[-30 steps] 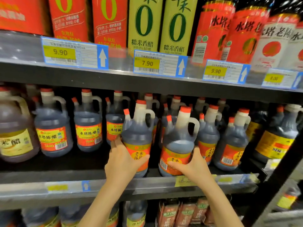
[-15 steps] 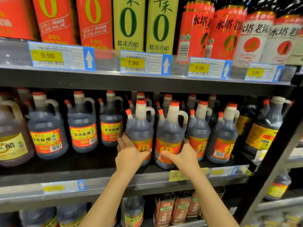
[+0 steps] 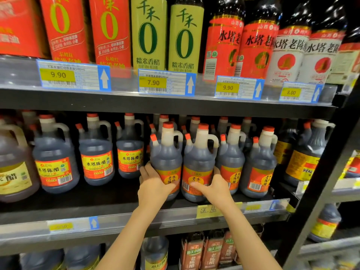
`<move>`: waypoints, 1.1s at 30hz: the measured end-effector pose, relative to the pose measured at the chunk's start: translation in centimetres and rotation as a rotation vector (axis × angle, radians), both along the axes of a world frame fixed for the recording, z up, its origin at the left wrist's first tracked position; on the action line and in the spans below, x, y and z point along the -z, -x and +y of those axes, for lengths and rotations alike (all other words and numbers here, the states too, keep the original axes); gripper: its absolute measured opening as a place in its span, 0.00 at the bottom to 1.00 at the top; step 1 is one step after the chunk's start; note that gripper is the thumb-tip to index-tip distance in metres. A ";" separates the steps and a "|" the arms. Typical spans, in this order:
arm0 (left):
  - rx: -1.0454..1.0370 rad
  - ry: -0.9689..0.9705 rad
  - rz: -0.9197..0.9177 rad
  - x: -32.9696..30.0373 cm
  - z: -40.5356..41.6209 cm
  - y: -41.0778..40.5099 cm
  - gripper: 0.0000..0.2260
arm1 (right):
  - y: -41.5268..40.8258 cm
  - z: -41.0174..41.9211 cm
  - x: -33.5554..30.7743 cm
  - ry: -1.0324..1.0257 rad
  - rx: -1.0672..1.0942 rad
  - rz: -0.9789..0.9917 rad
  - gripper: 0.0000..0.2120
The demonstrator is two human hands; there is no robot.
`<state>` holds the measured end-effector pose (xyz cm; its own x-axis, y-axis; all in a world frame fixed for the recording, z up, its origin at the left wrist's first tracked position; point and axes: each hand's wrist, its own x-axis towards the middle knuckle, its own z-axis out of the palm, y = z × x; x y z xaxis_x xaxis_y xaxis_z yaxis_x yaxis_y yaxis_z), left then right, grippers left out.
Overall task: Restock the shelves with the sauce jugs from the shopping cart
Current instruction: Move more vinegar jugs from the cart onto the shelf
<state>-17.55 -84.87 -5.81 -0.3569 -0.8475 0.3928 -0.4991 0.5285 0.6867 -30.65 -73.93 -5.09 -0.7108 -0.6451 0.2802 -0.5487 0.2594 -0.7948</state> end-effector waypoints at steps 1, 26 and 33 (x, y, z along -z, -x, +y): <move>0.003 0.003 0.003 0.1 -0.1 0.0 0.40 | 0.0 0.0 0.0 -0.004 -0.002 0.002 0.37; -0.254 0.660 -0.604 -2.8 6.4 -18.2 0.15 | -14.3 3.6 -3.6 -0.172 -0.249 0.807 0.20; -0.520 0.594 -0.697 -3.6 7.3 -32.6 0.15 | -27.6 -0.8 -4.5 -0.061 -0.543 0.919 0.22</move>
